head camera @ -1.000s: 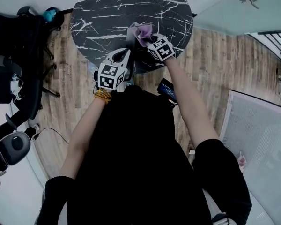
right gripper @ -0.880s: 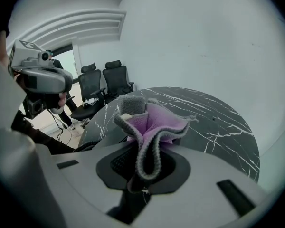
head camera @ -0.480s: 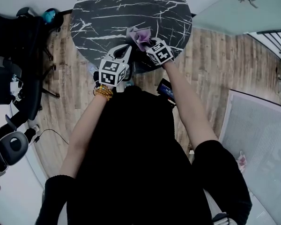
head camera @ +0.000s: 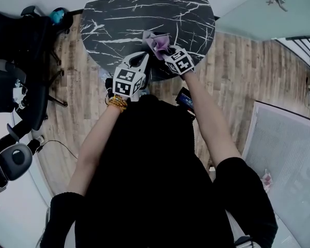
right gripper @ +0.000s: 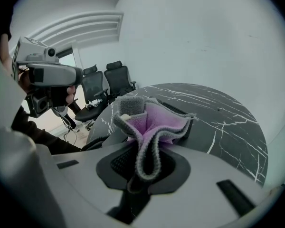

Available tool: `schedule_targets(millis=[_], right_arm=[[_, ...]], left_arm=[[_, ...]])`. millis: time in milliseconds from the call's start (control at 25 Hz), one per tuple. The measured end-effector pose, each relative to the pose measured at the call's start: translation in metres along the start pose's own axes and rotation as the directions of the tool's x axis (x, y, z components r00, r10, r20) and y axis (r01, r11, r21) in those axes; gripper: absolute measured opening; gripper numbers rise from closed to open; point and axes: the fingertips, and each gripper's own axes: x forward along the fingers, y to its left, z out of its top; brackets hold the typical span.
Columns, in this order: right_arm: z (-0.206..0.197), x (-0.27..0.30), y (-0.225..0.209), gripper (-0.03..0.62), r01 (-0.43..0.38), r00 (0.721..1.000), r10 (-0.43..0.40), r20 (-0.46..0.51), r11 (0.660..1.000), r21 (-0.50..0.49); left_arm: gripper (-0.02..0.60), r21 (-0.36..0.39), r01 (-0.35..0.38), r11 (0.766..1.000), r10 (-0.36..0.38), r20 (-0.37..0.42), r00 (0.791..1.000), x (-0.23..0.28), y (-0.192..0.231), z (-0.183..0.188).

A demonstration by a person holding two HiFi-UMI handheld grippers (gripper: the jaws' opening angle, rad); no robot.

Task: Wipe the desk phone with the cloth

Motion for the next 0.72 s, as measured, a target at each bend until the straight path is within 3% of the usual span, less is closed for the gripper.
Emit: schedule_targets(millis=[720], right_arm=[[-0.025,-0.001,0.023,0.054,-0.127,0.988,0.128,-0.086,0.992,0.023]], left_arm=[[0.014,-0.005,0.01,1.0,-0.01,-0.011,1.0,0.004,-0.006,-0.007]])
